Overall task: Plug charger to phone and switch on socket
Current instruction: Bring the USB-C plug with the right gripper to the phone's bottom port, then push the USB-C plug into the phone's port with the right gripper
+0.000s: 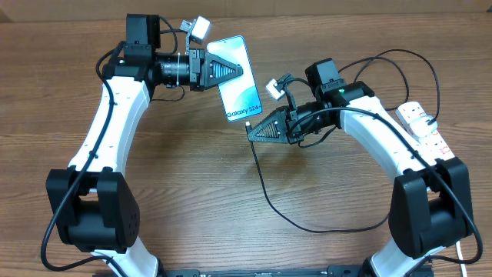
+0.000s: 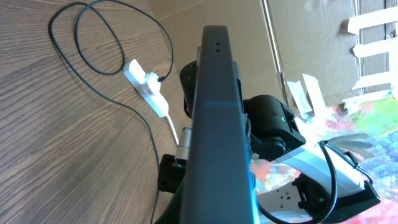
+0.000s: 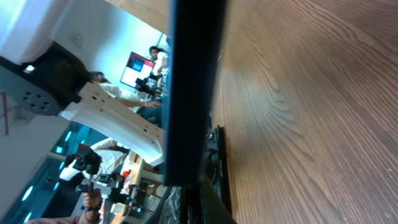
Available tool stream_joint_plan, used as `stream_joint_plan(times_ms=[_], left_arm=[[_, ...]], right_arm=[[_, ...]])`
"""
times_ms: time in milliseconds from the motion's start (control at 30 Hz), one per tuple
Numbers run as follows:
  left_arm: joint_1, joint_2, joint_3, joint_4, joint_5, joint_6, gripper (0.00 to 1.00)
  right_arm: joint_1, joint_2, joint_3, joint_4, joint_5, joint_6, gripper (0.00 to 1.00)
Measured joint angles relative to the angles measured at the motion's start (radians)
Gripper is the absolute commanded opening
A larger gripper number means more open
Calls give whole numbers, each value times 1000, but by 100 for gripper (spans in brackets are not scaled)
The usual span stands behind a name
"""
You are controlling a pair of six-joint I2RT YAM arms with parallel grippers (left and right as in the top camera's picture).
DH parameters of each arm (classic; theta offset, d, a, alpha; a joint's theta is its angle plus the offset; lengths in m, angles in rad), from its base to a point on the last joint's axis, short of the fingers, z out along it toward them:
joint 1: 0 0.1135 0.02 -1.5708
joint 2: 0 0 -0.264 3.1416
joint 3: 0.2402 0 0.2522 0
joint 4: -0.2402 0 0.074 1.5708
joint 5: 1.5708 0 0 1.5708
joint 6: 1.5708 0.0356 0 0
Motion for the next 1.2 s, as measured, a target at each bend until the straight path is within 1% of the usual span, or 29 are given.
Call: stream_joint_plan(times_ms=[400, 467, 600, 800, 1200], left_arm=[[0, 0, 0, 0, 0, 0, 4], [0, 0, 0, -2, 1, 0, 4], [4, 0, 0, 0, 0, -5, 4], [6, 0, 0, 0, 0, -11, 4], [5, 0, 0, -4, 0, -11, 4]], right_arm=[[0, 0, 0, 38, -26, 6, 4], [0, 0, 0, 94, -30, 43, 4], [1, 0, 0, 132, -28, 88, 4], [3, 0, 0, 135, -29, 120, 4], [4, 0, 0, 117, -20, 124, 4]])
